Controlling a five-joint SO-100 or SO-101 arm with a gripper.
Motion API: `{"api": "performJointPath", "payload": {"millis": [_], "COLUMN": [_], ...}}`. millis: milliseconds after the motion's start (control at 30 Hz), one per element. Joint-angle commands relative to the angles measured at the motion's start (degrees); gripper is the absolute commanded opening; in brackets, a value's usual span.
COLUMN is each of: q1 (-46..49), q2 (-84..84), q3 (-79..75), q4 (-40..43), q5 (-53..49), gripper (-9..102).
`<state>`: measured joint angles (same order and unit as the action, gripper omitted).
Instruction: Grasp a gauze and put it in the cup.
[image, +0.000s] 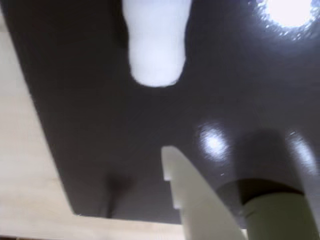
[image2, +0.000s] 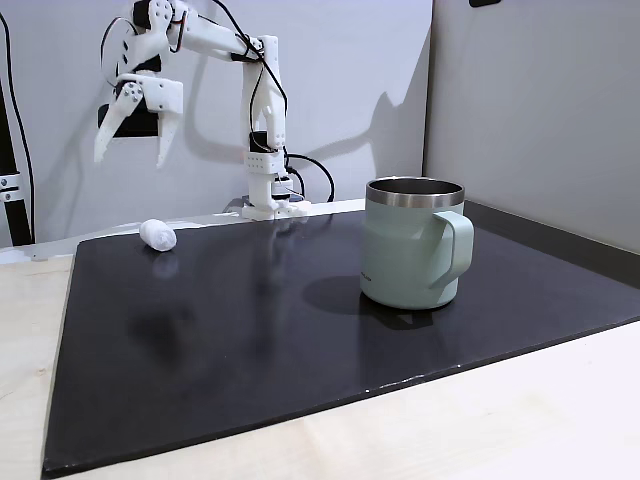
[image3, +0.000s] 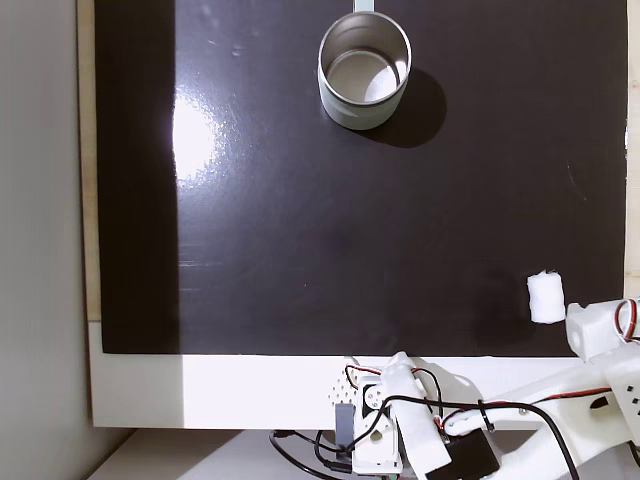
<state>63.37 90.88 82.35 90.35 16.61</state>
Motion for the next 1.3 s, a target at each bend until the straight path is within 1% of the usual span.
{"api": "performJointPath", "payload": {"millis": [0,200,500,633,900,1133,1267], "q1": [-1.6,-5.4,-7.8,-7.8,-7.0,-4.1,-2.5], "q2": [-0.3,-3.2,-1.1,2.6,6.9,8.7,6.7], "q3": [0.9,3.1,14.5,21.3,28.5,33.7,33.7], "q4": [-1.6,-4.0,-10.5,-14.1,-16.8,-21.8,-23.2], "q5": [-0.9,-1.0,-2.3,-4.6,-7.6,-11.4,-12.0], "gripper": [44,45,45,45,45,44,44]}}
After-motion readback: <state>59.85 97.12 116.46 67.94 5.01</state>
